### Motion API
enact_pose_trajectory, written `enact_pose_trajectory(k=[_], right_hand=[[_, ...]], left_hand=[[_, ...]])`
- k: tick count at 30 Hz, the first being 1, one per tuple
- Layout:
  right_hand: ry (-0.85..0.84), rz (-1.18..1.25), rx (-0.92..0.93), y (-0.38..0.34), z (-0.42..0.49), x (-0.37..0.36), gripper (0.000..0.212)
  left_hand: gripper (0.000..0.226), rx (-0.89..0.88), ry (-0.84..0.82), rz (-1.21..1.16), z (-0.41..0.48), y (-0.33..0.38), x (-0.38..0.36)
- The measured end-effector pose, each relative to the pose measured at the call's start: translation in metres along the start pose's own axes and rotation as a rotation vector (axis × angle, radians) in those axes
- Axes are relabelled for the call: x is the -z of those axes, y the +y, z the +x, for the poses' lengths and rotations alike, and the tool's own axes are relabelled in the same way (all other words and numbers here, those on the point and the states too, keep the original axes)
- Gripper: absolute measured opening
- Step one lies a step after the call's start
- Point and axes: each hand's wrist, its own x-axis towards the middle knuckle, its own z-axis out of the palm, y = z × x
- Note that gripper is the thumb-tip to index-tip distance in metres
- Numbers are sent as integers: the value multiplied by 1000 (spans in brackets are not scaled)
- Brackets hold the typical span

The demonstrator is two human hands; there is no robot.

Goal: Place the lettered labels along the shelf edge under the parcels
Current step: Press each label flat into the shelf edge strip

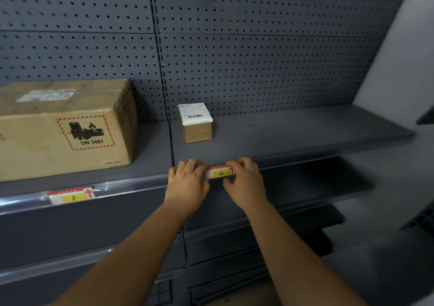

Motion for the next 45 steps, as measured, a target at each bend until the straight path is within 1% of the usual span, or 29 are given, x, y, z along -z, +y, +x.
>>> enact_pose_trajectory(k=[4,10,15,24,33,38,45], right_hand=[[-31,20,-7,1,4,5,44],[-35,45,-11,5,6,10,39],[-41,37,-16,5,7,9,40],[-43,23,-20,7,10,11,39],[-59,39,-7,3,10,11,40],[-90,49,23,-3,8,11,42],[-94,59,76,-10,5,5,42]], left_hand=[[28,43,29,7,8,3,-5],[22,92,43,20,15,5,-8],[17,141,68,9,20,5,-12],[13,199,114,13,26,10,-19],[16,110,11,106,28,5,-13],[21,117,-15,156,24,0,-8],[23,142,-31,170,18,-10,-2]])
